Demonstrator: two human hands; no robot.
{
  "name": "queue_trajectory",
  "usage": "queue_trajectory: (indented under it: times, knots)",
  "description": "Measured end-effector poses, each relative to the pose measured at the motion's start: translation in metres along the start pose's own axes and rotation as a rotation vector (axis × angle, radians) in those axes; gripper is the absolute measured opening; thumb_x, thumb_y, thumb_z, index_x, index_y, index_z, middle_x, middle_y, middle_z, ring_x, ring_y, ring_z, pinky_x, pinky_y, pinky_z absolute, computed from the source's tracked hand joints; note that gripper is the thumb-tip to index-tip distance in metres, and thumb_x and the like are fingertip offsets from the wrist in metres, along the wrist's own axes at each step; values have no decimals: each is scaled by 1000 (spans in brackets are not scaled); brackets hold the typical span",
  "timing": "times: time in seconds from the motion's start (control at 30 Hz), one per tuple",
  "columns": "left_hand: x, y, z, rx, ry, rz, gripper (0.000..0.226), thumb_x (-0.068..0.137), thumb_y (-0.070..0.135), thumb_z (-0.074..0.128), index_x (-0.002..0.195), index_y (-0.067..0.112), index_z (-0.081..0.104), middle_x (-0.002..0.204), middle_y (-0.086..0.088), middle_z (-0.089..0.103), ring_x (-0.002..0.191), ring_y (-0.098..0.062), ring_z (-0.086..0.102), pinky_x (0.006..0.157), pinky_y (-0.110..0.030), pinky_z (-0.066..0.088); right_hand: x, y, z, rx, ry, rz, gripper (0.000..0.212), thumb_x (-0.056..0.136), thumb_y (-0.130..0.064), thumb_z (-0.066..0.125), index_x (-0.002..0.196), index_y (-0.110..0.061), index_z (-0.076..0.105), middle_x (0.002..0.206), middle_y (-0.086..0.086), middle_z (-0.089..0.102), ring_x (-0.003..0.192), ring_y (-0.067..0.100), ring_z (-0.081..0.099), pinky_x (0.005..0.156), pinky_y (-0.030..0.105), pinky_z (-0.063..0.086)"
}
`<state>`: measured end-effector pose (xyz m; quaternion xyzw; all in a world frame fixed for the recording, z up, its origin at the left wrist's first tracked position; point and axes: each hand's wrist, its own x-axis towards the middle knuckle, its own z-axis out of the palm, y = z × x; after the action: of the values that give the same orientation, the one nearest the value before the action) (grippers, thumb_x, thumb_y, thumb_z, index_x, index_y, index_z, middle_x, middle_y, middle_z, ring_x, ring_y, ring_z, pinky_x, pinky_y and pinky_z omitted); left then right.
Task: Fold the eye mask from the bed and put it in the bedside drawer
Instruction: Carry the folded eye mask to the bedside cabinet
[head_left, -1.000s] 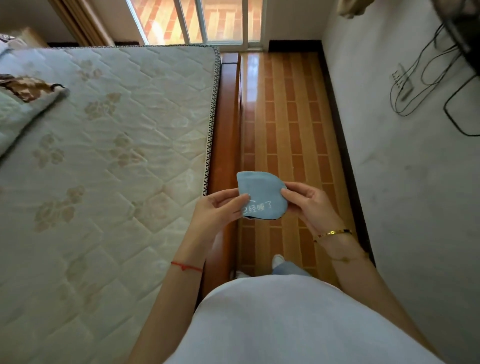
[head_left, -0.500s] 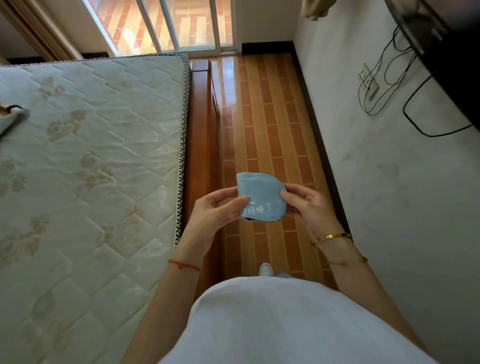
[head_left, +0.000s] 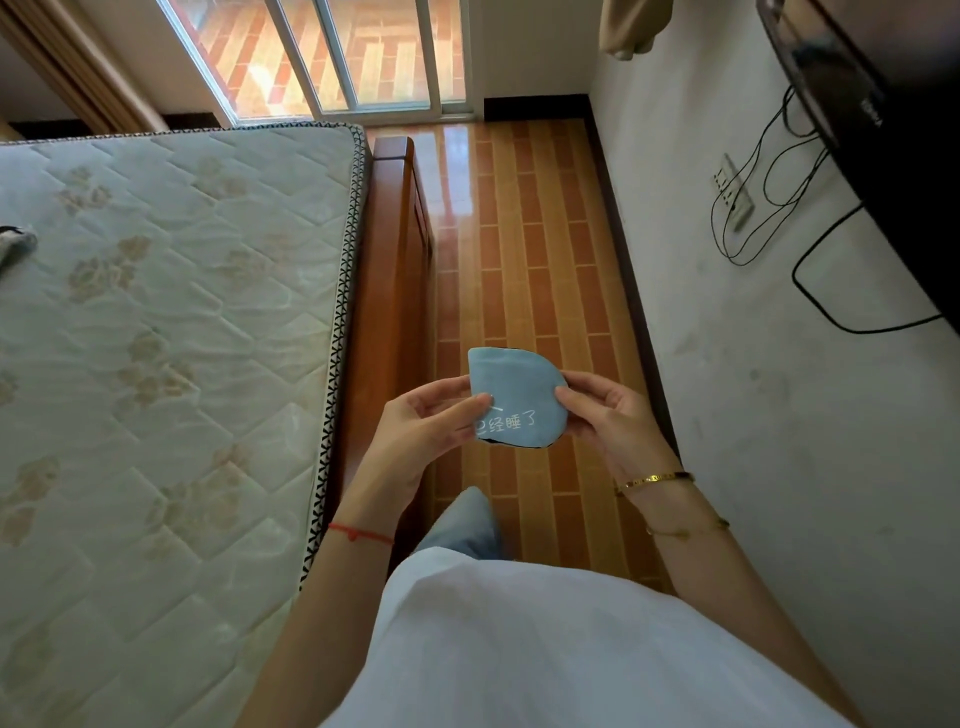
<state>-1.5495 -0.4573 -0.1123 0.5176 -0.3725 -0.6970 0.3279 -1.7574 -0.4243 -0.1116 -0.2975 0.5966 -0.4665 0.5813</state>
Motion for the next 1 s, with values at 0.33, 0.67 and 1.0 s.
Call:
queue_trajectory:
  times: [0.33,0.67,1.0]
  knots:
    - [129,51,5,5,6,7,59,57,36,88,111,18,72,104,-6,77,98,-21,74,75,-25,60,133,-45,-5,15,-8,29,22,88,-13,61,110,-15,65,109,4,70,104,18,66,84,34,57]
    - [294,163,2,46,-19,11,57,54,37,87,106,20,72,102,-5,78,98,-21,74,75,-27,61,300,-136,9,5,44,-18,28,89,-12,61,116,-10,63,110,5,69,102,17,66,80,30,58]
    - [420,235,19,89,-75,-46,42,71,21,80,111,13,70,103,-8,77,96,-20,74,78,-29,62,421,-191,1,105,110,-15,15,88,-7,59,96,-18,66,101,3,70,94,15,67,72,22,58]
